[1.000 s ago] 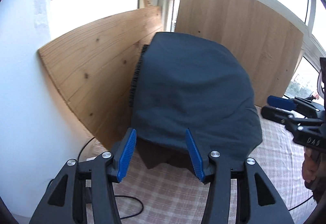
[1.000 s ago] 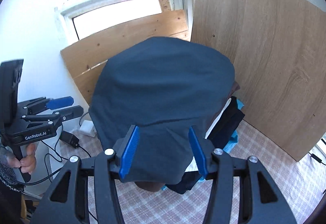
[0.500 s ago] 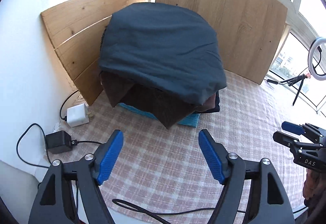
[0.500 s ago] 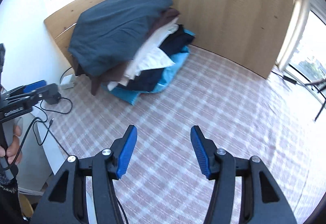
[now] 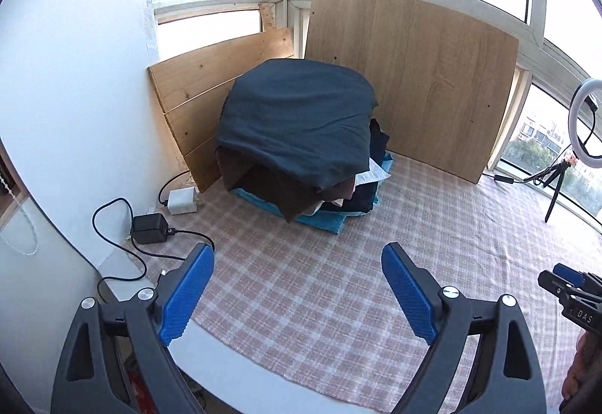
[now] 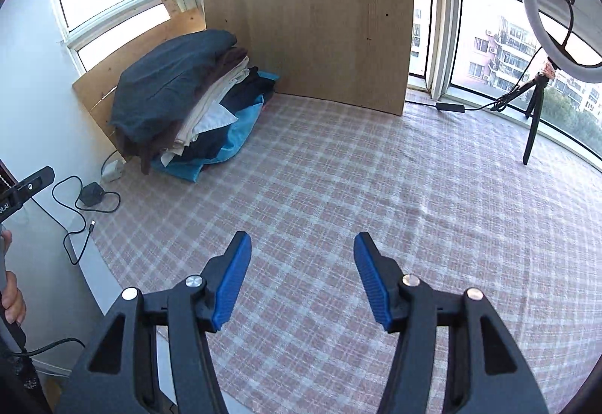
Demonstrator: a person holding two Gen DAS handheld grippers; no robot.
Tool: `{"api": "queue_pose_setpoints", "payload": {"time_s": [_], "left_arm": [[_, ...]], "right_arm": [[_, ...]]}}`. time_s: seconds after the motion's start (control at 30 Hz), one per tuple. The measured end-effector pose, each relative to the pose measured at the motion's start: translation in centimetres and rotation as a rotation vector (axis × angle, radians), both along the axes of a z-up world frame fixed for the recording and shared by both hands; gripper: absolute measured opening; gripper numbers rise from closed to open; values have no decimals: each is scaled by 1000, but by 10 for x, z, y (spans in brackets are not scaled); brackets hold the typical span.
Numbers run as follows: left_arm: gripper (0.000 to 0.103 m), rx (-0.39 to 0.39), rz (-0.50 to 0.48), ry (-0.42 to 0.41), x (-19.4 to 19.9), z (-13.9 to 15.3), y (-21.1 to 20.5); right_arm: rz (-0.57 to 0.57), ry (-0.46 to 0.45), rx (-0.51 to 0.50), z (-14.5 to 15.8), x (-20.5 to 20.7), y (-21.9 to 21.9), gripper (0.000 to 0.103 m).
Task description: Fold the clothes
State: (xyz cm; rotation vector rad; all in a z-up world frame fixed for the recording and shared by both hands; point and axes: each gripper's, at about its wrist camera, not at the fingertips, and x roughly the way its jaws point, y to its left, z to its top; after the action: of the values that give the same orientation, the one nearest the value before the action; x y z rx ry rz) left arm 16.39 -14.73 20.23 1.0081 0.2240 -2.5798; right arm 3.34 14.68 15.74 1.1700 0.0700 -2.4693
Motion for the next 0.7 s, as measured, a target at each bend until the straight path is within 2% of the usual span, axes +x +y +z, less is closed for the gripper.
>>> {"api": "queue_pose_setpoints", "payload": {"time_s": [0.1, 0.43, 0.7], "left_arm": [[99, 2, 1, 10, 13, 3, 15], [102, 17, -8, 44, 55, 14, 56], [102, 13, -14, 61, 58, 23, 66]], "right_arm": [[22, 14, -1, -4, 15, 19, 56], [49, 13, -26, -15, 37, 49, 56], [60, 35, -12, -12, 45, 56, 56]]}}
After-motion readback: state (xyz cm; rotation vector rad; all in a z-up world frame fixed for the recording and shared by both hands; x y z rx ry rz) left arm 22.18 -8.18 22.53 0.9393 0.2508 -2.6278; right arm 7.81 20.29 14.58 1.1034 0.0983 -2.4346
